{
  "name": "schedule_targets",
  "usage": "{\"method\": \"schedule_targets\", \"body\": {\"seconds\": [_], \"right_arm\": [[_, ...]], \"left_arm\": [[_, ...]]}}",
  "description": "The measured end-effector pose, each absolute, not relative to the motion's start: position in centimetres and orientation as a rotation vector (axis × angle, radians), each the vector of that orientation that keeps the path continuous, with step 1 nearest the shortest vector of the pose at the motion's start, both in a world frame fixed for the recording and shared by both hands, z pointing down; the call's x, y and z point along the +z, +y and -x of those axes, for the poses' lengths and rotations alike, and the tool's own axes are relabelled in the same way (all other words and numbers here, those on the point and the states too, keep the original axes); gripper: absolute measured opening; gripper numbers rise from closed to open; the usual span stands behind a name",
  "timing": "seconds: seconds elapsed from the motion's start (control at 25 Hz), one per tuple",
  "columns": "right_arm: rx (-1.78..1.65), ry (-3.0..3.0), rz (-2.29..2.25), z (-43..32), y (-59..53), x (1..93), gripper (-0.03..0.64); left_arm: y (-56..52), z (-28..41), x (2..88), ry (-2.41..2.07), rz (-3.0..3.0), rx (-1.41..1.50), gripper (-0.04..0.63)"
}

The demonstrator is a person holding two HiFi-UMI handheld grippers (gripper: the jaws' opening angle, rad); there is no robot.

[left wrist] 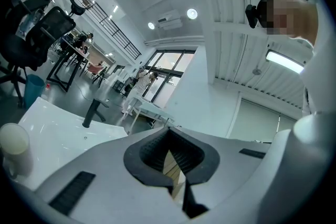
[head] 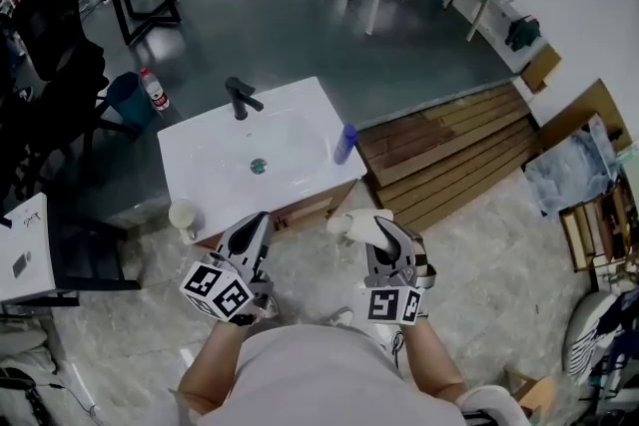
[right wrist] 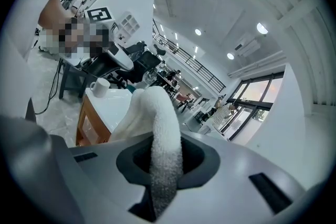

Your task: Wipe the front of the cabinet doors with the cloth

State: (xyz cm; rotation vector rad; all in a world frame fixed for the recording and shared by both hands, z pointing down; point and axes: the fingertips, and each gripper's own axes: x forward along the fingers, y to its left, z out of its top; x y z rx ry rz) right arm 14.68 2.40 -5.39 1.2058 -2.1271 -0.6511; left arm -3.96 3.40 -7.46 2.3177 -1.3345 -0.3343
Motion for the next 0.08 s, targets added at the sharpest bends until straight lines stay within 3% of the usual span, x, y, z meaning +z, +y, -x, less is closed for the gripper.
{"method": "schedule_targets", "body": {"seconds": [0.08], "right_arm": [[-0.655, -2.126, -1.206, -14.61, 2.29, -5.41, 0.071]], "left_arm": [[3.42, 4.05, -7.41, -1.335, -2.317, -0.337, 0.015]]}}
